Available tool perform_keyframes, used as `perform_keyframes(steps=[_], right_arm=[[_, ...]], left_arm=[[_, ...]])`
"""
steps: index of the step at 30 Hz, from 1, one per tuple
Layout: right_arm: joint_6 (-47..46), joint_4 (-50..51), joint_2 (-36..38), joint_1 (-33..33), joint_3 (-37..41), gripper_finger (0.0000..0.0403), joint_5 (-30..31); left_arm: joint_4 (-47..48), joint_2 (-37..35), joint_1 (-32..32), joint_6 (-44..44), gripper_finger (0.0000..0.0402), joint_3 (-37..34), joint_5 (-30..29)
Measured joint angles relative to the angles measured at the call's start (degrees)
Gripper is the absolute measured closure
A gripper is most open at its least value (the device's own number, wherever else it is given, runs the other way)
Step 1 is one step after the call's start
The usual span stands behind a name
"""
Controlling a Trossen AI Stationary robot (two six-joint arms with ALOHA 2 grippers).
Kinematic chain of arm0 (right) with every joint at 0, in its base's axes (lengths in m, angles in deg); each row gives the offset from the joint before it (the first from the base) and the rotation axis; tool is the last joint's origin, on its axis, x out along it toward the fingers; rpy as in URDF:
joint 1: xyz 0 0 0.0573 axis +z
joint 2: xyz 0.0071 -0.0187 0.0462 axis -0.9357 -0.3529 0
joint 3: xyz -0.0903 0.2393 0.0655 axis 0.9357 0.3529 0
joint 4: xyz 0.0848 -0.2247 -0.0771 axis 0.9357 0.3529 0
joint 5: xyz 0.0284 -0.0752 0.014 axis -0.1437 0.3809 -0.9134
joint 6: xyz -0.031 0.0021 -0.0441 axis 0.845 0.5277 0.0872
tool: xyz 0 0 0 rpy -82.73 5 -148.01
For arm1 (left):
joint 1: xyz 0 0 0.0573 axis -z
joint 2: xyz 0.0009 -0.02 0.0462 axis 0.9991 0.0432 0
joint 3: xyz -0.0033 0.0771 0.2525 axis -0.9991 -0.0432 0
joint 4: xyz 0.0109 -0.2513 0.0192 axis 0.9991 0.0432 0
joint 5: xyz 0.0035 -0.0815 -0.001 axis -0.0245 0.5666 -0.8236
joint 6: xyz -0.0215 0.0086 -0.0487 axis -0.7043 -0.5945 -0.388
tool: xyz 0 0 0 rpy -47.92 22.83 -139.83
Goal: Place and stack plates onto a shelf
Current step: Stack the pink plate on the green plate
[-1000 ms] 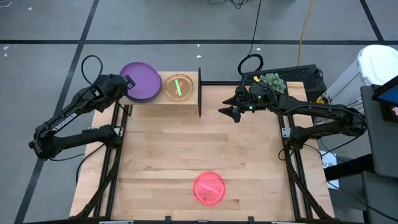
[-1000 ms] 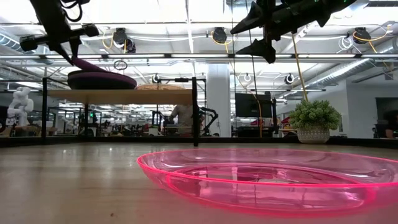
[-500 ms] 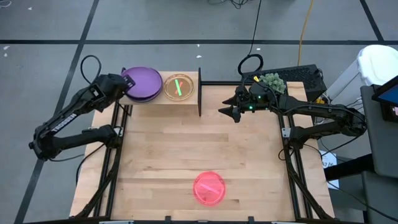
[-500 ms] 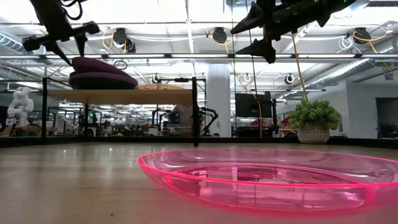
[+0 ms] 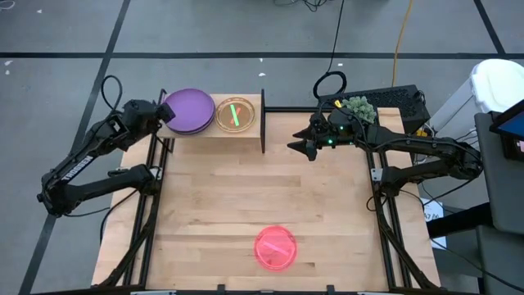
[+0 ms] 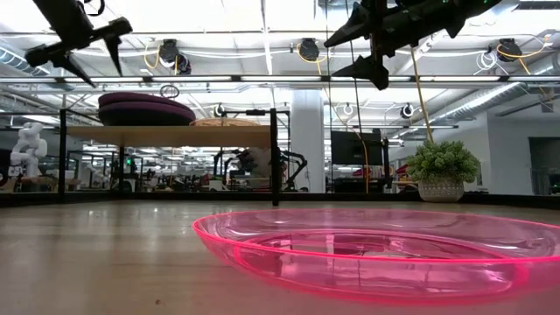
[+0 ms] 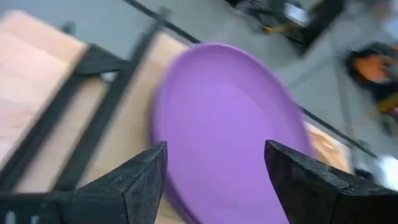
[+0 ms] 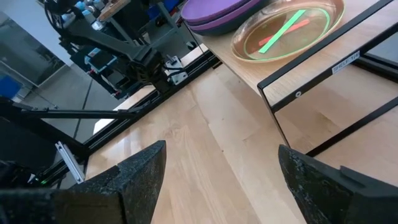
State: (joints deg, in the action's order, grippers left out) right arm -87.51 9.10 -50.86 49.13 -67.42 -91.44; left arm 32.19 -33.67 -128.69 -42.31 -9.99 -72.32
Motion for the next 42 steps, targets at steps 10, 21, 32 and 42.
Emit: perform_keyframes(steps=[10, 21, 32, 42], right_arm=[[-0.2, 0.0, 0.0, 0.0, 0.0, 0.0115, 0.0], [-14.5, 5.6, 0.0, 1.4, 0.0, 0.0115, -6.0], [-27.5, 9.2, 0.0, 17.3, 0.0, 0.0115, -1.4], [-42.5, 17.4, -3.4, 29.4, 0.0, 0.0115, 2.5]], left_arm=[[-13.3, 2.2, 3.0, 20.4, 0.0182, 0.0, 15.1], [-15.0, 3.9, 11.4, 34.1, 0.0277, 0.0, 22.7], [-15.5, 4.2, 18.9, 36.9, 0.0279, 0.0, 28.6], [-15.2, 4.2, 26.5, 36.5, 0.0279, 0.0, 28.7]])
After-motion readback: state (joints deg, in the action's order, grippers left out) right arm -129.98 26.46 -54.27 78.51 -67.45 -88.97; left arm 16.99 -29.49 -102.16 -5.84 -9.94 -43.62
